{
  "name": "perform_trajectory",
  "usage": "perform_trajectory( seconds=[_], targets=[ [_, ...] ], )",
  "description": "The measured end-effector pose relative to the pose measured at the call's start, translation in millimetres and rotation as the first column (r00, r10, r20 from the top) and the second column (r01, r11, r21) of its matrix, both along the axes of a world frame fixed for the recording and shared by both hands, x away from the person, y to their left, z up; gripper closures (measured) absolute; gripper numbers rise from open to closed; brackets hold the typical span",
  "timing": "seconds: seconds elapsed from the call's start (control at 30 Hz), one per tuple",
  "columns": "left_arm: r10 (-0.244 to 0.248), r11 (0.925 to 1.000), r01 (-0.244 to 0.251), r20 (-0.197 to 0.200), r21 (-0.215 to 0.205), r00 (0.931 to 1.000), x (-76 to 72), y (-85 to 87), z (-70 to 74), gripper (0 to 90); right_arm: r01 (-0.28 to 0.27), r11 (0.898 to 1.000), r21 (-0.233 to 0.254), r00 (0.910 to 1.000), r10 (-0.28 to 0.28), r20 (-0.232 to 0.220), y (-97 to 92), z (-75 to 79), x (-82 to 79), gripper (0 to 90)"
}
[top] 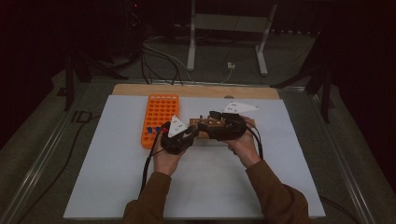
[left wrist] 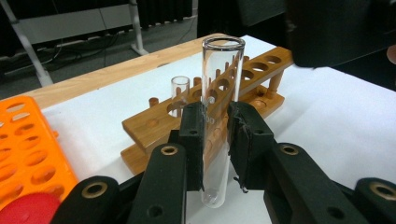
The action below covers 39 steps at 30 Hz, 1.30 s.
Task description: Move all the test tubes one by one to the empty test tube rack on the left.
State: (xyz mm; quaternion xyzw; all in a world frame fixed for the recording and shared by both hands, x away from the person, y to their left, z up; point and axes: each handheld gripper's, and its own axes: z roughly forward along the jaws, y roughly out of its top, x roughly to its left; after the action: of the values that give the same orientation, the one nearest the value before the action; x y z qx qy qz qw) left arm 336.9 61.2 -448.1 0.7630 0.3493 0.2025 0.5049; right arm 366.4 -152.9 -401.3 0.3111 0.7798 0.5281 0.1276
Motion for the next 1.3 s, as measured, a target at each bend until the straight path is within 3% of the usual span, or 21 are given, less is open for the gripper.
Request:
perform_trajectory(
  seconds=[0.3,0.4,0.7,0.9,1.3],
  targets=[
    [0.027,0.9994,-0.027,0.000,-0.023,0.9996,-5.9,22.3,5.2,76.0,0.076,0.997,-0.032,0.9971,-0.076,-0.006,-16.9,-12.8,-3.7,2.9],
    [0.033,0.9988,-0.033,-0.001,-0.035,0.9995,-7.2,30.1,6.1,76.0,0.086,0.996,-0.040,0.9962,-0.086,-0.009,-22.5,-17.0,-5.5,0.6],
    [0.046,0.9973,-0.046,0.006,-0.057,0.9989,-14.7,50.9,6.3,75.9,0.108,0.993,-0.051,0.9941,-0.107,0.019,-37.7,-24.6,-17.7,0.0],
    [0.059,0.9963,-0.058,0.018,-0.063,0.9981,-19.2,68.9,10.0,75.8,0.118,0.990,-0.075,0.9930,-0.118,0.006,-49.1,-36.1,-24.3,0.0],
    [0.136,0.9883,-0.134,0.014,-0.071,0.9906,-24.5,108.4,6.6,75.9,0.151,0.988,-0.032,0.9885,-0.151,0.009,-74.5,-39.2,-36.8,0.0]
  ],
)
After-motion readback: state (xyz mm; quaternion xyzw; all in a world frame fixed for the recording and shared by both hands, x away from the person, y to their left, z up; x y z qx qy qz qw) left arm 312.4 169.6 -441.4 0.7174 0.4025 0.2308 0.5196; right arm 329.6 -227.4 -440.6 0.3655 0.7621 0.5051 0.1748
